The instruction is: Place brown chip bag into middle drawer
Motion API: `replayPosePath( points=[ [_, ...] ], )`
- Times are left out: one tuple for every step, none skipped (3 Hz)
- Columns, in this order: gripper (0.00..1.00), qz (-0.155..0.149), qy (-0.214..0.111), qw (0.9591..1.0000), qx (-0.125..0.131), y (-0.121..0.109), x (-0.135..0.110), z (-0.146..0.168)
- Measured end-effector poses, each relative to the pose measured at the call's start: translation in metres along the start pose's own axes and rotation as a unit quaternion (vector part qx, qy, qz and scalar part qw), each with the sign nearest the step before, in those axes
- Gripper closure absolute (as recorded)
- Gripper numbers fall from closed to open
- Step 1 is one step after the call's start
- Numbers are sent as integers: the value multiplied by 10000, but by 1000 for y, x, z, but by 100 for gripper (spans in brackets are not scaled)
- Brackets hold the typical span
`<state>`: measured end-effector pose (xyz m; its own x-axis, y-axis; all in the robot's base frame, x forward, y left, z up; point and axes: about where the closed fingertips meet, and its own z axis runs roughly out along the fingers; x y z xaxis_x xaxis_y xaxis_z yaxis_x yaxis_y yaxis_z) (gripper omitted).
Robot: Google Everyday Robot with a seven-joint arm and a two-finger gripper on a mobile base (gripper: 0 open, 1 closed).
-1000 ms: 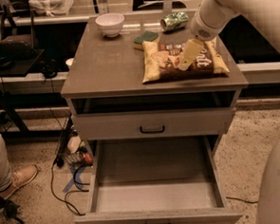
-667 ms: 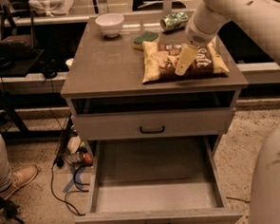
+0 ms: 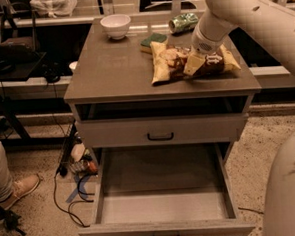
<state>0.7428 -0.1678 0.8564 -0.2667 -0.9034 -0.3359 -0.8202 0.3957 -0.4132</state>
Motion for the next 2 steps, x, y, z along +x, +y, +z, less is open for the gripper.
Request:
replayPosePath(
  points=[
    [71, 88, -104, 9999, 102, 5, -2, -17],
    [100, 118, -441, 9983, 373, 22, -7, -63]
  ],
)
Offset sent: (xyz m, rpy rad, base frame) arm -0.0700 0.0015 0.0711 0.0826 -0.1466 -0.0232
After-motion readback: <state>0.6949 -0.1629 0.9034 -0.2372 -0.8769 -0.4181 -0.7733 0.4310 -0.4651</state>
